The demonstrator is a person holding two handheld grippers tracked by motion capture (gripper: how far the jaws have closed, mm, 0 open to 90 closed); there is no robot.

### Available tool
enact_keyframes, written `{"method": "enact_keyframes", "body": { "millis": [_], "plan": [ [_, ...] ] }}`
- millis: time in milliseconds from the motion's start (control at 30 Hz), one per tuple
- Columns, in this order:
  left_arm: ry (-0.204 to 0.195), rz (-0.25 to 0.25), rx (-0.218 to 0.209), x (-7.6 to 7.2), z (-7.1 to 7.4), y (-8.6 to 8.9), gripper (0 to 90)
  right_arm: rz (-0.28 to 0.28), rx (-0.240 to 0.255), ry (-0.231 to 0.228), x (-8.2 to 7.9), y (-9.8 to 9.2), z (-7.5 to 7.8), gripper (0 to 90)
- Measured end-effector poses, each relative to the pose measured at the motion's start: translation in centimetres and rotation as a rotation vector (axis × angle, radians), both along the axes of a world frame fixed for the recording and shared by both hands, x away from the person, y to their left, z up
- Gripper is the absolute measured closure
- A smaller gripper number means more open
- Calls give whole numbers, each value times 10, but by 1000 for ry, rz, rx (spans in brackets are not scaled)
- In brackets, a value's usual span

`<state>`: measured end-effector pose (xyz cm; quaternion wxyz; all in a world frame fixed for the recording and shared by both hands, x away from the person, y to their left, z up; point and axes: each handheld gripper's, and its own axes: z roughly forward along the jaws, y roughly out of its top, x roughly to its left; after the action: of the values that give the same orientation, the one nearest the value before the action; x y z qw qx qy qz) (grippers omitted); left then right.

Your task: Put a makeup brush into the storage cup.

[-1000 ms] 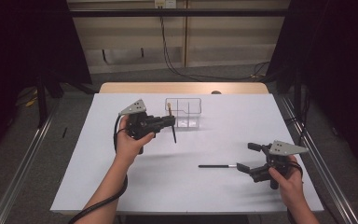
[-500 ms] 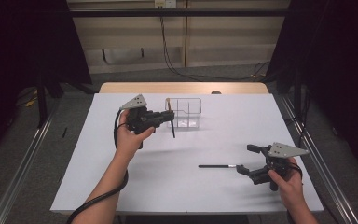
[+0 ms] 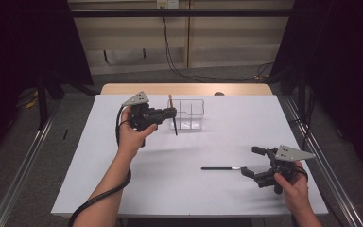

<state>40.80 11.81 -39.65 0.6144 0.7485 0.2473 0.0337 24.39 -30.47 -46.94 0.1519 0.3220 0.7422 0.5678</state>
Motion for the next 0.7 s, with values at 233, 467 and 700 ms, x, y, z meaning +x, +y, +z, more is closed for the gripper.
{"method": "enact_keyframes", "body": {
  "millis": [233, 467, 700],
  "plan": [
    [-3, 9, 10, 5, 4, -2, 834, 0, 1, -3, 0, 0, 0, 29],
    [-10, 20, 18, 11, 10, -1, 834, -4, 1, -6, 0, -1, 0, 28],
    [-15, 39, 37, 17, 14, -1, 834, 0, 2, -6, 0, -1, 0, 28]
  ]
}}
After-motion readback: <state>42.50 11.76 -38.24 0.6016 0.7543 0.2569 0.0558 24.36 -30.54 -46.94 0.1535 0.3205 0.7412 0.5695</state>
